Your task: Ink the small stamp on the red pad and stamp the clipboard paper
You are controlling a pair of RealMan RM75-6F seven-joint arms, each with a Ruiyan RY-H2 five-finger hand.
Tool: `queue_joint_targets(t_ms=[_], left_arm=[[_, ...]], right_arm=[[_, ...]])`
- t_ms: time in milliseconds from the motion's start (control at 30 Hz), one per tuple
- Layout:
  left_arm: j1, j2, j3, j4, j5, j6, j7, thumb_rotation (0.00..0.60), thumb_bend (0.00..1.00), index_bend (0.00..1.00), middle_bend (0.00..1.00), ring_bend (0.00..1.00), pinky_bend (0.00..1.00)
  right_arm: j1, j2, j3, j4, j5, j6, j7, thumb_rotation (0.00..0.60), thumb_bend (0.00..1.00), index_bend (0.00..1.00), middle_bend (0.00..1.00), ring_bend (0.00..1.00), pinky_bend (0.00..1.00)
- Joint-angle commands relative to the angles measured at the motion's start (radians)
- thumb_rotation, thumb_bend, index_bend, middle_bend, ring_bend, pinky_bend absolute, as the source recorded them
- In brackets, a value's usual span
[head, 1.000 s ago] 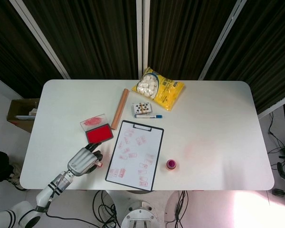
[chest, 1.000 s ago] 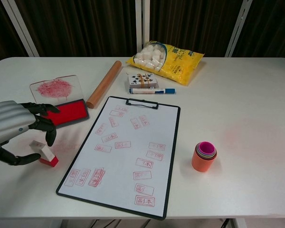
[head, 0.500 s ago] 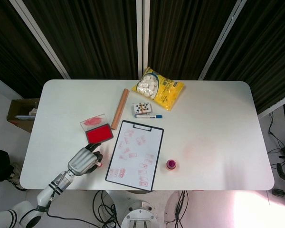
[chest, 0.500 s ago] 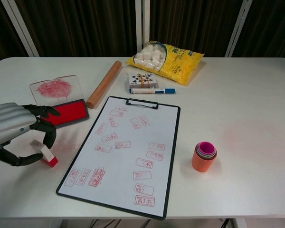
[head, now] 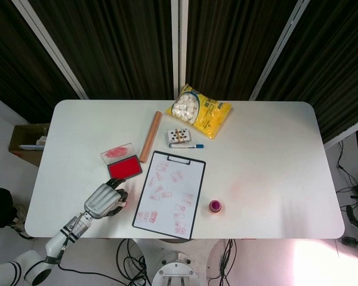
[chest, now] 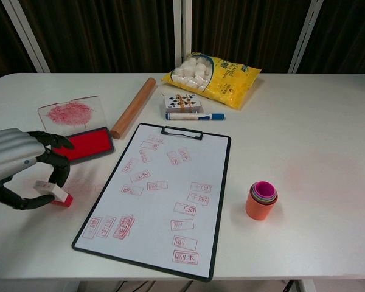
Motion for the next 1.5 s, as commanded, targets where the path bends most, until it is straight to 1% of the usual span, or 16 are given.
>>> queue_joint_targets(t_ms=[33,200,367,467,600,700,800,867,900,967,1033,1167,1500], left_arm=[[-0.002,0.003,-0.002,0.000,-0.002,0.002,-0.009,0.600,0.33,0.56,0.56,0.17,0.21],[-0.021,0.020,-0.026,-0.005,-0.009,0.010,-0.036,0.600,0.33,0.57,0.56,0.17,0.21],[-0.059,0.035,-0.078,-0.006,-0.036,0.003,-0.107,0.600,0.34,0.57,0.57,0.17,0.21],[-0.087,0.016,-0.135,0.042,-0.109,-0.038,-0.202,0.600,0.34,0.58,0.58,0.19,0.21],[-0.105,-0.018,-0.177,0.094,-0.196,-0.098,-0.281,0.600,0.34,0.58,0.58,0.19,0.21],[-0.105,-0.049,-0.199,0.115,-0.251,-0.123,-0.279,0.600,0.34,0.59,0.59,0.19,0.20],[-0.105,-0.068,-0.205,0.117,-0.275,-0.127,-0.257,0.600,0.35,0.59,0.59,0.22,0.21],[-0.105,-0.077,-0.207,0.119,-0.280,-0.124,-0.245,0.600,0.35,0.59,0.59,0.29,0.27],[-0.106,-0.081,-0.208,0.119,-0.285,-0.124,-0.241,0.600,0.35,0.59,0.59,0.35,0.34],[-0.108,-0.085,-0.210,0.120,-0.289,-0.125,-0.236,0.600,0.35,0.60,0.61,0.42,0.44],[-0.111,-0.090,-0.214,0.123,-0.295,-0.128,-0.235,0.600,0.36,0.61,0.62,0.46,0.49],[-0.119,-0.101,-0.218,0.136,-0.302,-0.134,-0.235,0.600,0.36,0.61,0.65,0.52,0.54],[-0.142,-0.140,-0.228,0.215,-0.333,-0.183,-0.261,0.600,0.36,0.62,0.66,0.56,0.59]], right_arm=[[0.000,0.000,0.000,-0.001,0.001,0.001,-0.001,0.600,0.31,0.00,0.00,0.00,0.00],[-0.001,0.004,0.004,-0.005,0.001,0.006,-0.004,0.600,0.31,0.00,0.00,0.00,0.00],[-0.001,0.008,0.006,-0.012,0.003,0.007,-0.006,0.600,0.31,0.00,0.00,0.00,0.00],[-0.001,0.007,0.005,-0.015,0.003,0.007,-0.005,0.600,0.31,0.00,0.00,0.00,0.00],[-0.003,0.006,0.005,-0.013,0.003,0.010,-0.002,0.600,0.31,0.00,0.00,0.00,0.00],[-0.002,0.009,0.007,-0.015,0.005,0.008,-0.002,0.600,0.31,0.00,0.00,0.00,0.00],[0.000,0.011,0.007,-0.018,0.005,0.004,-0.004,0.600,0.31,0.00,0.00,0.00,0.00],[0.002,0.011,0.006,-0.020,0.004,0.002,-0.006,0.600,0.31,0.00,0.00,0.00,0.00],[0.002,0.012,0.005,-0.020,0.003,0.001,-0.007,0.600,0.31,0.00,0.00,0.00,0.00],[0.002,0.012,0.004,-0.023,0.002,0.001,-0.007,0.600,0.31,0.00,0.00,0.00,0.00],[0.003,0.013,0.005,-0.023,0.004,-0.001,-0.006,0.600,0.31,0.00,0.00,0.00,0.00],[0.004,0.015,0.004,-0.025,0.004,-0.003,-0.011,0.600,0.31,0.00,0.00,0.00,0.00],[0.003,0.023,0.005,-0.035,0.007,-0.002,-0.020,0.600,0.32,0.00,0.00,0.00,0.00]])
